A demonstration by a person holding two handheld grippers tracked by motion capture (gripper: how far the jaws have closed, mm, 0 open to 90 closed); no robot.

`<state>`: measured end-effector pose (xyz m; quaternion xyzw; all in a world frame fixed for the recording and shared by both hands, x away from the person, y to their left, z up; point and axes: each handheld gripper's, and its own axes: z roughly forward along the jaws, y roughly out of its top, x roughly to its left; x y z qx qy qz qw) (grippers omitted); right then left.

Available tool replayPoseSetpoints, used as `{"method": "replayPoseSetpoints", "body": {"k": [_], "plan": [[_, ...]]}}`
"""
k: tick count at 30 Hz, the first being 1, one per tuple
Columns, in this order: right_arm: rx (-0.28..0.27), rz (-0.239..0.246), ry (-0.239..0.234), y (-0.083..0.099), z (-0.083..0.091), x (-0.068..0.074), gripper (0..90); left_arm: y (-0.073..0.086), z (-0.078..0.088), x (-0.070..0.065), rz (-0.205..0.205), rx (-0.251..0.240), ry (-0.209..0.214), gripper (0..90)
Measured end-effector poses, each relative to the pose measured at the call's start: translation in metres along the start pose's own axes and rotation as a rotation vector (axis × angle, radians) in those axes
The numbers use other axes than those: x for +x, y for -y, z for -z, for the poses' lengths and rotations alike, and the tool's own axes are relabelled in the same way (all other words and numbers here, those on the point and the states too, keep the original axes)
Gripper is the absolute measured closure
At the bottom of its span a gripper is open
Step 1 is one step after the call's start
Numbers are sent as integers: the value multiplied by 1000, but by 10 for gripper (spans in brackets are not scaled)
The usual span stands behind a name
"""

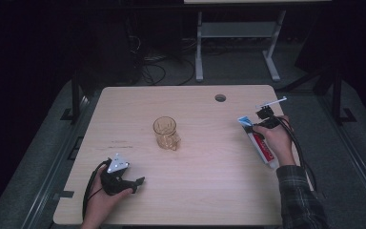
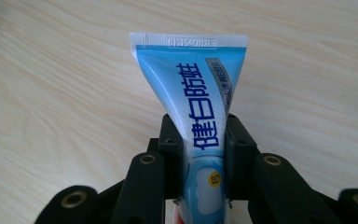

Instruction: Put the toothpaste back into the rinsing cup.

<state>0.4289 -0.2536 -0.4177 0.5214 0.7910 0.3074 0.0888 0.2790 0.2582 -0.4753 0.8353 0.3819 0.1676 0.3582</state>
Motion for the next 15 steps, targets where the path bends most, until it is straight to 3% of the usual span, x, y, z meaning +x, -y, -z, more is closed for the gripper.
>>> {"method": "replayPoseSetpoints", "body": {"k": [15], "plan": [[-145, -18, -32, 7, 33, -4, 732, 0, 0, 0, 0, 0, 0, 141]]}}
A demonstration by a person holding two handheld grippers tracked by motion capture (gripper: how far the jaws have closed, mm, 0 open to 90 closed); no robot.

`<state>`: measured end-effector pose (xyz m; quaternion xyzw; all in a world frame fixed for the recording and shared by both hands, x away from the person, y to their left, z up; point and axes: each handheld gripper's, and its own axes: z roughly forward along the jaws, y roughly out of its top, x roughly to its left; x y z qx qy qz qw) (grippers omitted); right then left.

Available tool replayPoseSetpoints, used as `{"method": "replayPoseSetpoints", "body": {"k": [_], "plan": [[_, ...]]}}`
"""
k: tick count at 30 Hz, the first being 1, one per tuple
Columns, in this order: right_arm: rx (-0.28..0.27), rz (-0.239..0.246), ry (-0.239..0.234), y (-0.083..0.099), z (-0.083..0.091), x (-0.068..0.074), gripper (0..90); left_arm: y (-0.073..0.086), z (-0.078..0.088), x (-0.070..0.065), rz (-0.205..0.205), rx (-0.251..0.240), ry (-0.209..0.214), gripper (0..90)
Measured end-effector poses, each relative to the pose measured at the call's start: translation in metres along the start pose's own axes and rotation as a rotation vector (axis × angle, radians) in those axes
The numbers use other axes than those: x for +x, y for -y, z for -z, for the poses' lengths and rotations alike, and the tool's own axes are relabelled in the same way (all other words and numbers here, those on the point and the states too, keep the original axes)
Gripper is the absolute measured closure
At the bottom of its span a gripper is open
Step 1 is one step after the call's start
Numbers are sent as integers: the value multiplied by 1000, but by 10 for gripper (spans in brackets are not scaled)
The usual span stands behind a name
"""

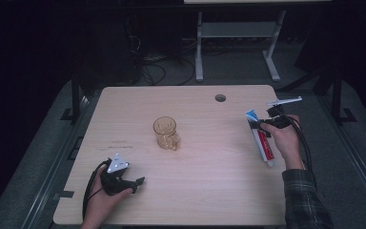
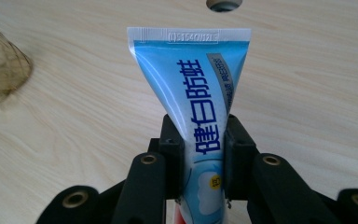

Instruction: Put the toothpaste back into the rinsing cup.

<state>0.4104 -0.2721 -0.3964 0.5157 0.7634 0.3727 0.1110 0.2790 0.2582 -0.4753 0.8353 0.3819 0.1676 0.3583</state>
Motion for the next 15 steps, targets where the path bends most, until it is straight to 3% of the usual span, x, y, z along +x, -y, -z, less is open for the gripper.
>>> {"method": "replayPoseSetpoints", "body": {"k": [15], "plan": [[-180, 10, -41, 8, 32, 5, 731, 0, 0, 0, 0, 0, 0, 141]]}}
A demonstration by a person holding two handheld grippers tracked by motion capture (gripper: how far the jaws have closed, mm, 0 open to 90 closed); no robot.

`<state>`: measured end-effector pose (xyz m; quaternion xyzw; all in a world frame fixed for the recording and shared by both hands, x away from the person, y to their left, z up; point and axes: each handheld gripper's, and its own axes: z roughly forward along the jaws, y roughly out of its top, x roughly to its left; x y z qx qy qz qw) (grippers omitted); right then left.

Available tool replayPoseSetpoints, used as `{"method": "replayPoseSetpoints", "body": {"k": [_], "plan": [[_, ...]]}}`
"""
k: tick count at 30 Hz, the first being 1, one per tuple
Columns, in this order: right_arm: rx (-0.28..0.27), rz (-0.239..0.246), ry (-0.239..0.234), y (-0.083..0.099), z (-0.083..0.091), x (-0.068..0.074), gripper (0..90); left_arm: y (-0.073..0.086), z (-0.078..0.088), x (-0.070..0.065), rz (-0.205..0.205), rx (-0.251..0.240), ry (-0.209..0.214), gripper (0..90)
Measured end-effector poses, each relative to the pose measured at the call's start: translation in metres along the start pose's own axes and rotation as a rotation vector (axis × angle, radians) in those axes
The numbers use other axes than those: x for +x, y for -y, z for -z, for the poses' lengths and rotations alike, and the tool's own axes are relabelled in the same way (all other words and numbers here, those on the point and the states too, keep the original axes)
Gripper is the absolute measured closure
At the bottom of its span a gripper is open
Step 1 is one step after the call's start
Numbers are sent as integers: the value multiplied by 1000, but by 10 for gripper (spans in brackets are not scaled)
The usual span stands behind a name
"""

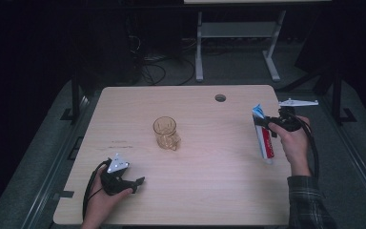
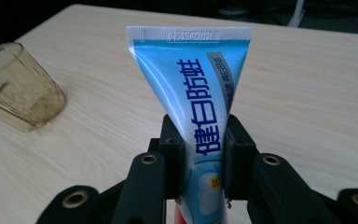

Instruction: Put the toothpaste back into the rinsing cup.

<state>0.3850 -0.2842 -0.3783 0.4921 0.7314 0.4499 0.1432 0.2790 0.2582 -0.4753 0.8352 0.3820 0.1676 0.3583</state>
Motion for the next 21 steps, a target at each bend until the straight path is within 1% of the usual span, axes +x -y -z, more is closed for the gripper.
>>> {"method": "replayPoseSetpoints", "body": {"k": [2, 4, 5, 8, 9, 14, 21], "plan": [[-31, 7, -9, 1, 3, 2, 731, 0, 0, 0, 0, 0, 0, 141], [-35, 9, -10, 1, 4, 3, 730, 0, 0, 0, 0, 0, 0, 141], [-55, 10, -16, 2, 4, 4, 730, 0, 0, 0, 0, 0, 0, 141], [-68, 12, -24, 3, 5, 4, 730, 0, 0, 0, 0, 0, 0, 141], [-79, 15, -39, 3, 5, 5, 729, 0, 0, 0, 0, 0, 0, 141], [-100, 22, -54, 2, 7, 8, 728, 0, 0, 0, 0, 0, 0, 141], [-145, 34, -83, -5, 11, 14, 726, 0, 0, 0, 0, 0, 0, 141]]}}
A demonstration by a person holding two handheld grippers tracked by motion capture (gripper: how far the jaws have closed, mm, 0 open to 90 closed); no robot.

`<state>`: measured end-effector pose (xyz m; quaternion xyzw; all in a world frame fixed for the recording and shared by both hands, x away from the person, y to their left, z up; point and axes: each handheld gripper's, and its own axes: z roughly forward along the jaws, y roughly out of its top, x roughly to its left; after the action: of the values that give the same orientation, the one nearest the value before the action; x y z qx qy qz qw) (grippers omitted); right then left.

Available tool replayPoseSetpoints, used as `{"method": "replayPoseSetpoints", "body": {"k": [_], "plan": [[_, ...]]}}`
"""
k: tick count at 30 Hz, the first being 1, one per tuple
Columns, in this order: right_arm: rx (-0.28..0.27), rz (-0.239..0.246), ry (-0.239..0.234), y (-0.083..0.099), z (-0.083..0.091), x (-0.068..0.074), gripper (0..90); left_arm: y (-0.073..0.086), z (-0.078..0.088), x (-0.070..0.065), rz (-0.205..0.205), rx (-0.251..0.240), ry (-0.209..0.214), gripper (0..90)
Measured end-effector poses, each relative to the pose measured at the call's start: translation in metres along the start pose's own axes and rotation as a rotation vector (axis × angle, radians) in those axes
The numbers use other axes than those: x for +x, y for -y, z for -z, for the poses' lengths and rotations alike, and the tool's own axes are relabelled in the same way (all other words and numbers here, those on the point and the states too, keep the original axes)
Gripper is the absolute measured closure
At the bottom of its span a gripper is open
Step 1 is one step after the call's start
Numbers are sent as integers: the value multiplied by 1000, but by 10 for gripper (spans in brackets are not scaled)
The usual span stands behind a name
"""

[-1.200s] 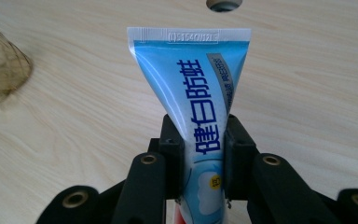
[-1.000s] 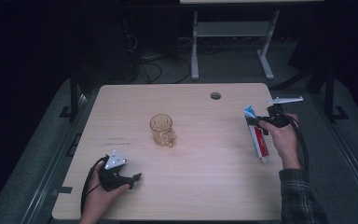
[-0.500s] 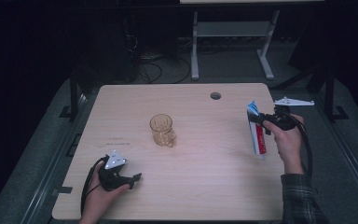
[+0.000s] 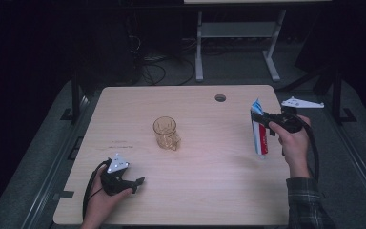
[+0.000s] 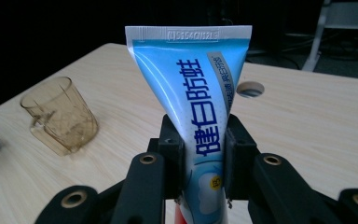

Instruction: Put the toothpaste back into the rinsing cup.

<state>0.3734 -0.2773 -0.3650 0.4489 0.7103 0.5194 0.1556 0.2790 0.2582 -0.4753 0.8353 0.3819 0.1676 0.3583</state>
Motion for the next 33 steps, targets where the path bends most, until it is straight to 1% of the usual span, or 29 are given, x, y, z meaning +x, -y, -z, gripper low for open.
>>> {"method": "replayPoseSetpoints", "body": {"k": [2, 4, 5, 6, 8, 15, 17, 23, 24, 29, 30, 33], "plan": [[-17, 8, -11, -4, 1, 4, 725, 0, 0, 0, 0, 0, 0, 141], [-19, 9, -14, -5, 1, 5, 725, 0, 0, 0, -1, 0, 0, 141], [-33, 14, -24, -8, 1, 8, 725, 0, 0, 0, -1, 0, -1, 141], [-33, 14, -24, -8, 1, 8, 725, 0, 0, 0, -2, 0, -1, 141], [-48, 16, -40, -11, 0, 10, 725, 0, 0, 0, -2, 0, -1, 141], [-59, 37, -55, -20, -2, 18, 724, 0, 0, 0, 0, -1, 0, 141], [-65, 37, -73, -24, -4, 22, 724, 0, 0, 0, 0, 0, 0, 141], [-66, 55, -85, -31, -8, 28, 723, 0, 0, 0, 1, -1, 0, 141], [-66, 61, -91, -34, -10, 31, 724, 0, 0, 0, -1, -1, 0, 141], [-73, 67, -108, -40, -13, 36, 724, 0, 0, 0, -1, -2, -1, 141], [-74, 75, -113, -43, -14, 39, 723, 0, 0, 0, 0, -2, -1, 141], [-76, 79, -117, -45, -15, 40, 724, 0, 0, 0, -1, -2, -1, 141]]}}
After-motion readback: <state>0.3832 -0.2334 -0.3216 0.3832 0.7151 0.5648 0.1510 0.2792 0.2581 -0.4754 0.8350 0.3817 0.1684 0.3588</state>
